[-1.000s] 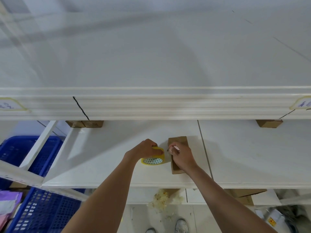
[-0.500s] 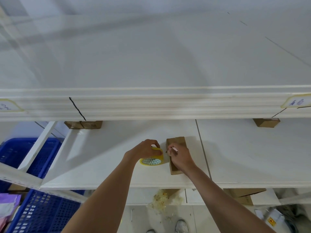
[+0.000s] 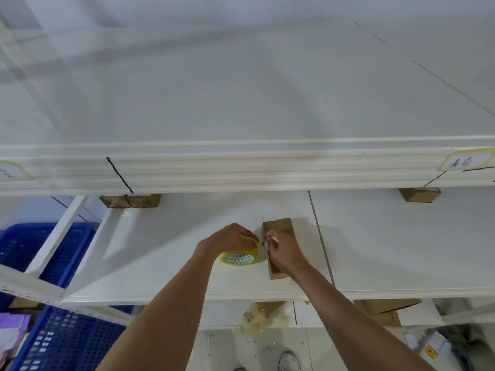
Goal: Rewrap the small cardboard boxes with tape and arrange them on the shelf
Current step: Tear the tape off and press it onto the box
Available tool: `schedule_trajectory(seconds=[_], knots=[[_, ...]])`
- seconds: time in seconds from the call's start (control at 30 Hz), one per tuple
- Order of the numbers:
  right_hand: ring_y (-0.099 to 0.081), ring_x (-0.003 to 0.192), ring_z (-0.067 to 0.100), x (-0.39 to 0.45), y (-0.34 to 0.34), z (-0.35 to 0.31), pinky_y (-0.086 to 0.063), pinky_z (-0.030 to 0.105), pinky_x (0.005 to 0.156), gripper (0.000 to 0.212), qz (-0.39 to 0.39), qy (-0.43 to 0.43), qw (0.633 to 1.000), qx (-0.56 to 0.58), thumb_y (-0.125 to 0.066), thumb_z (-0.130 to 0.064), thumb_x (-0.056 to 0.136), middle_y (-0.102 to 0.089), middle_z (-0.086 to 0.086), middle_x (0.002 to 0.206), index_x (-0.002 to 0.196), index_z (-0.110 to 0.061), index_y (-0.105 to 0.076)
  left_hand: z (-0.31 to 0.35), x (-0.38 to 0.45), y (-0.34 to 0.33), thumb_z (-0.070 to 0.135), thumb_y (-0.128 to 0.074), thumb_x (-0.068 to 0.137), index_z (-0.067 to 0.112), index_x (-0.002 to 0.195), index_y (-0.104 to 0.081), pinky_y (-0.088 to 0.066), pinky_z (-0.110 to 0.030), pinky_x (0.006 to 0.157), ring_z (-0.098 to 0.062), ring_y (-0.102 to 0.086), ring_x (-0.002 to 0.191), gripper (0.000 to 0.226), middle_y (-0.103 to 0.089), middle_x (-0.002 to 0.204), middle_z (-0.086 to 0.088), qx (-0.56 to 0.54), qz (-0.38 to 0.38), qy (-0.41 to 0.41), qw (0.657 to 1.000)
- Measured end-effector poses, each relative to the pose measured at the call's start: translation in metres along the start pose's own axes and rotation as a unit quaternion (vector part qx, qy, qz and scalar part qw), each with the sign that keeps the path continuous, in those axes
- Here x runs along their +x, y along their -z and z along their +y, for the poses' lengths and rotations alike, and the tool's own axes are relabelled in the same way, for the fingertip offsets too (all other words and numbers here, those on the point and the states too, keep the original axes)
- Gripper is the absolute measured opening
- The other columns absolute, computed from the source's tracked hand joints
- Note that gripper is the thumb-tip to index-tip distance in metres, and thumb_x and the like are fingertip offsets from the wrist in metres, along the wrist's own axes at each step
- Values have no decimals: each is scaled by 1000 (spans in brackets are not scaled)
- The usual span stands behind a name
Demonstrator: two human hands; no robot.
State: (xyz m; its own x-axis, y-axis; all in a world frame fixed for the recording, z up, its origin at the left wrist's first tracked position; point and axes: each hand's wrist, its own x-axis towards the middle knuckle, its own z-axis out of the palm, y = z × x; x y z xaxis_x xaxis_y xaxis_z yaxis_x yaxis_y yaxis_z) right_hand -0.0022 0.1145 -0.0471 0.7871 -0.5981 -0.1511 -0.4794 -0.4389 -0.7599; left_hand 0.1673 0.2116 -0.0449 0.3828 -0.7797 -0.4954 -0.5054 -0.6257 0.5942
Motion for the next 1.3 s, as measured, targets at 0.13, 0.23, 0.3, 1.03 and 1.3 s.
schedule_trajectory(seconds=[0.13,0.23,0.3,1.03,1.3], knots=[[-58,94,10,0,-1,1,-41,9,72,17,2,-6,1000,-3,-47,-16,105,-63,-3,102,111,-15,-63,0,-1,1,41,-62,94,41,115,-74,-55,-30,89,-17,-67,98,25,-70,118,7,-5,0,1,1000],[-57,94,10,0,-1,0,-40,7,71,18,1,-10,1000,-7,-46,-17,105,-65,-1,105,113,-14,-63,-1,-2,1,41,-64,92,43,110,-75,-57,-33,91,-17,-68,98,22,-71,116,7,-5,-2,-1,1000],[-58,94,10,0,-1,0,-39,7,71,19,0,-14,1000,-8,-46,-17,105,-65,-1,105,113,-15,-63,-1,-2,2,40,-64,92,42,111,-75,-57,-32,90,-16,-68,98,22,-70,116,7,-4,-2,-2,1000],[-60,84,18,-1,0,-4,-43,21,67,19,32,-62,996,55,-45,-11,101,-65,8,93,95,-5,-63,12,-6,6,53,-57,85,54,108,-69,-54,-34,93,-17,-63,101,26,-63,121,11,109,-1,-1,994],[-60,82,14,-2,0,-2,-43,19,65,12,88,-97,982,136,-51,-6,96,-66,6,90,92,-4,-63,25,-3,-3,48,-54,80,42,110,-73,-57,-39,92,-22,-65,99,36,-66,118,6,93,11,10,996]])
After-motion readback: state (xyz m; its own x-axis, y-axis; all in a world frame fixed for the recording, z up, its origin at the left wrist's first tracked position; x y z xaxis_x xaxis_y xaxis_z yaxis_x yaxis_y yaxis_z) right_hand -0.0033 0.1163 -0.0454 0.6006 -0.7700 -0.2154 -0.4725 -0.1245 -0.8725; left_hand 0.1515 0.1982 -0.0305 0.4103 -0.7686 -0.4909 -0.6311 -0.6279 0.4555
